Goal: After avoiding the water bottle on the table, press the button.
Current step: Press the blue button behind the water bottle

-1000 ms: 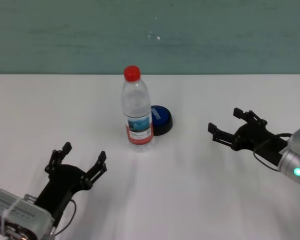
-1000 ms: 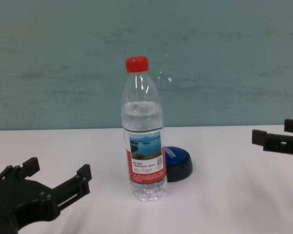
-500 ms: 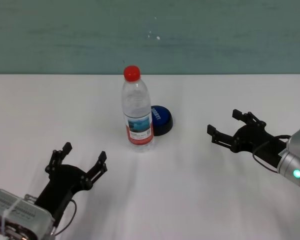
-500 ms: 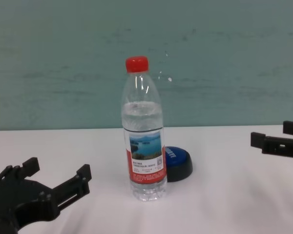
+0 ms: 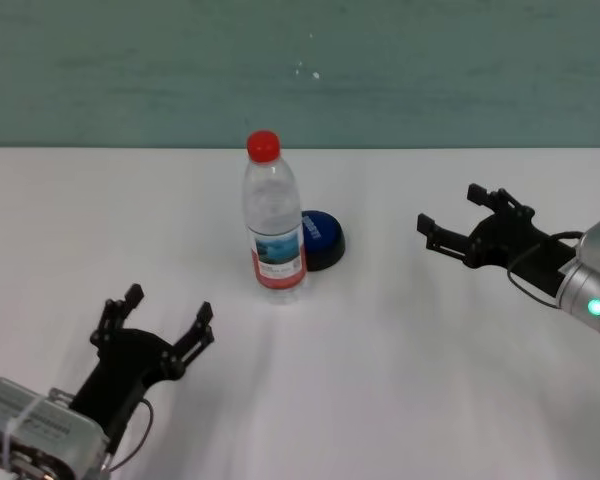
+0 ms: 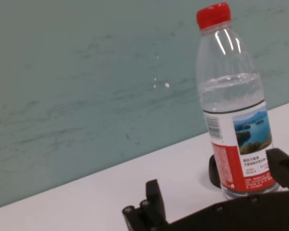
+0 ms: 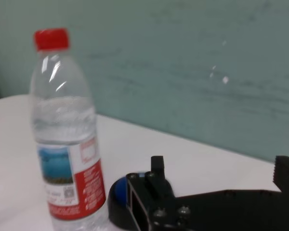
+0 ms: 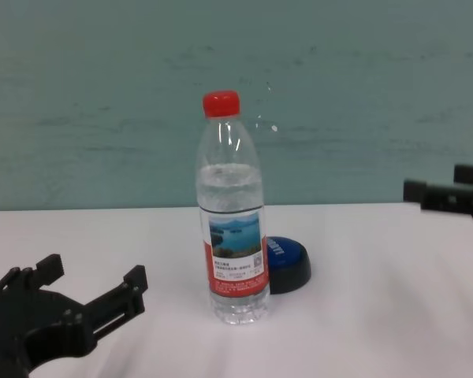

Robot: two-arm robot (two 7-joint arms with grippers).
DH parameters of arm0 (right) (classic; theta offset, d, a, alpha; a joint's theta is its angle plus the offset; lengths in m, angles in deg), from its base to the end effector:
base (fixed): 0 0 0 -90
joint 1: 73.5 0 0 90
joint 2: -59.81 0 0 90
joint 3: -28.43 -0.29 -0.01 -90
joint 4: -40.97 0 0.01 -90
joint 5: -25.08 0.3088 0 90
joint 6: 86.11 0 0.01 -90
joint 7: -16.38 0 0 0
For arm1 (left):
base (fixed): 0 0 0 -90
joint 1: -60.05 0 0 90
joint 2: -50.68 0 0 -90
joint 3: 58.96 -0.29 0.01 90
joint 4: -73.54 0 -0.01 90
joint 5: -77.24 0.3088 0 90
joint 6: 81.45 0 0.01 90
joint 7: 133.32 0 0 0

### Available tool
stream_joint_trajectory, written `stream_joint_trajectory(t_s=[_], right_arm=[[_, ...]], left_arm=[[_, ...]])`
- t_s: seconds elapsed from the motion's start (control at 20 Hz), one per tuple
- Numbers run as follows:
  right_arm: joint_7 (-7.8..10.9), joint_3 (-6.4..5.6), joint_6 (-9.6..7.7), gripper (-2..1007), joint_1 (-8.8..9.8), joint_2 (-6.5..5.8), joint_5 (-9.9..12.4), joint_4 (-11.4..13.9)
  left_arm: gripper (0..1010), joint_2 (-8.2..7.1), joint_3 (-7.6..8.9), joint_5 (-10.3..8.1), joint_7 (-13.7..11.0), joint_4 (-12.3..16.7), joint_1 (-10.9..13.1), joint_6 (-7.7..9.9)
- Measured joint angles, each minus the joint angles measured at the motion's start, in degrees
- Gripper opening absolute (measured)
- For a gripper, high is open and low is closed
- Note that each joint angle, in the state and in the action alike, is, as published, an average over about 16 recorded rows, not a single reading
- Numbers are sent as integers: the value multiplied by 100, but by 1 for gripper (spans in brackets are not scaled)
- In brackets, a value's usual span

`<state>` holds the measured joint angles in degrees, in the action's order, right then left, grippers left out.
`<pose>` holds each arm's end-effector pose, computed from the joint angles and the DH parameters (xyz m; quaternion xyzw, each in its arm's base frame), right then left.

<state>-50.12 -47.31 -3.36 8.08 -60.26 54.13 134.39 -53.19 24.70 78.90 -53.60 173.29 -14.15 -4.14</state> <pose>0.3568 -0.0707 -0.2353 -0.0321 0.0092 -0.4431 0.8959 0.2443 0.0235 -0.3240 0.0513 -0.1102 0.5613 0.8186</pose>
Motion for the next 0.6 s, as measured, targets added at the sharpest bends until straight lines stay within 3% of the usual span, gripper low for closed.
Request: stream_joint_trajectory(t_s=[0.25, 0.6], right_arm=[[116, 149, -12, 1004, -479, 67, 74, -414], [274, 438, -22, 1004, -1129, 249, 106, -1139]], left_arm=[[1000, 0, 0, 0, 0, 0, 0, 0], [1000, 0, 0, 0, 0, 0, 0, 0]])
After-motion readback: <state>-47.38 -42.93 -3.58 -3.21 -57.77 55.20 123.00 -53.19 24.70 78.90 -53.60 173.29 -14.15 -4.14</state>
